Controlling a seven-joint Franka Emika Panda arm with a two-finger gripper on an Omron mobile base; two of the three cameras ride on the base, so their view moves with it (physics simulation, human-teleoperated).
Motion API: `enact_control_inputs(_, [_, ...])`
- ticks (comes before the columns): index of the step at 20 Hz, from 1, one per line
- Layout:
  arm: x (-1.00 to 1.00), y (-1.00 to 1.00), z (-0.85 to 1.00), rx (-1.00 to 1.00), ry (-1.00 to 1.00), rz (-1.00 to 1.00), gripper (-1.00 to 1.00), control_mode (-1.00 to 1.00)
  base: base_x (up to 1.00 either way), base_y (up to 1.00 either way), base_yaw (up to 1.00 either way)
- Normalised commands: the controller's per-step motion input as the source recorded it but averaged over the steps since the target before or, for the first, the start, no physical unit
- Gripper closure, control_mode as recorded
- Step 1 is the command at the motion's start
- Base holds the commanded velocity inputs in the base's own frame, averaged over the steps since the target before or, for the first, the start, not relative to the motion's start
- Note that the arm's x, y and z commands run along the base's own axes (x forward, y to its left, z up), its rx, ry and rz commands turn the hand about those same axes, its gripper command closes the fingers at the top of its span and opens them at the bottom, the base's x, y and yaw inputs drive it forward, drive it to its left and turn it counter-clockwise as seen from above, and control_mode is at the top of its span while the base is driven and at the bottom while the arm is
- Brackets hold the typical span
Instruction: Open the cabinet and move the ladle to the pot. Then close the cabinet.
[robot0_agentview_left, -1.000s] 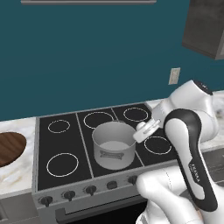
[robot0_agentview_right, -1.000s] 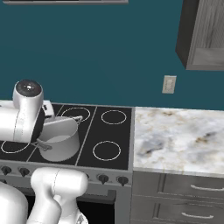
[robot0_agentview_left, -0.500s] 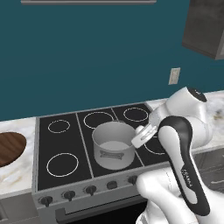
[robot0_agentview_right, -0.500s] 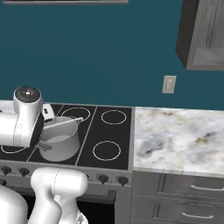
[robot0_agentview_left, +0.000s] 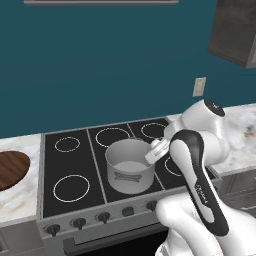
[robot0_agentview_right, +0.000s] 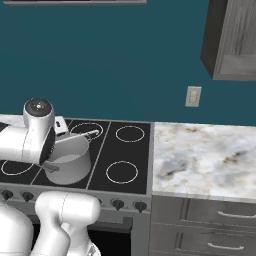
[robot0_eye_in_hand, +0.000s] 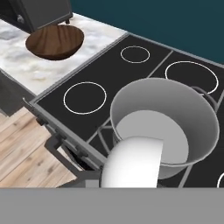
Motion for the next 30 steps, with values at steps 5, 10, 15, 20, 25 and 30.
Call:
enact_control_inputs(5, [0.49, 0.00, -0.08, 0.00, 0.00, 0.00, 1.00, -1.00, 0.00, 0.00, 0.00])
enact_control_inputs(10, [0.32, 0.00, -0.33, 0.00, 0.00, 0.00, 1.00, -1.00, 0.00, 0.00, 0.00])
enact_control_inputs(15, [0.14, 0.00, -0.41, 0.00, 0.00, 0.00, 1.00, -1.00, 0.00, 0.00, 0.00])
enact_control_inputs(20, [0.00, 0.00, -0.45, 0.00, 0.01, -0.01, 1.00, -1.00, 0.00, 0.00, 0.00])
enact_control_inputs(25, [0.00, 0.00, -0.40, 0.00, 0.00, -0.01, 1.00, -1.00, 0.00, 0.00, 0.00])
enact_control_inputs(30, [0.01, 0.00, -0.39, 0.00, 0.00, 0.00, 1.00, -1.00, 0.00, 0.00, 0.00])
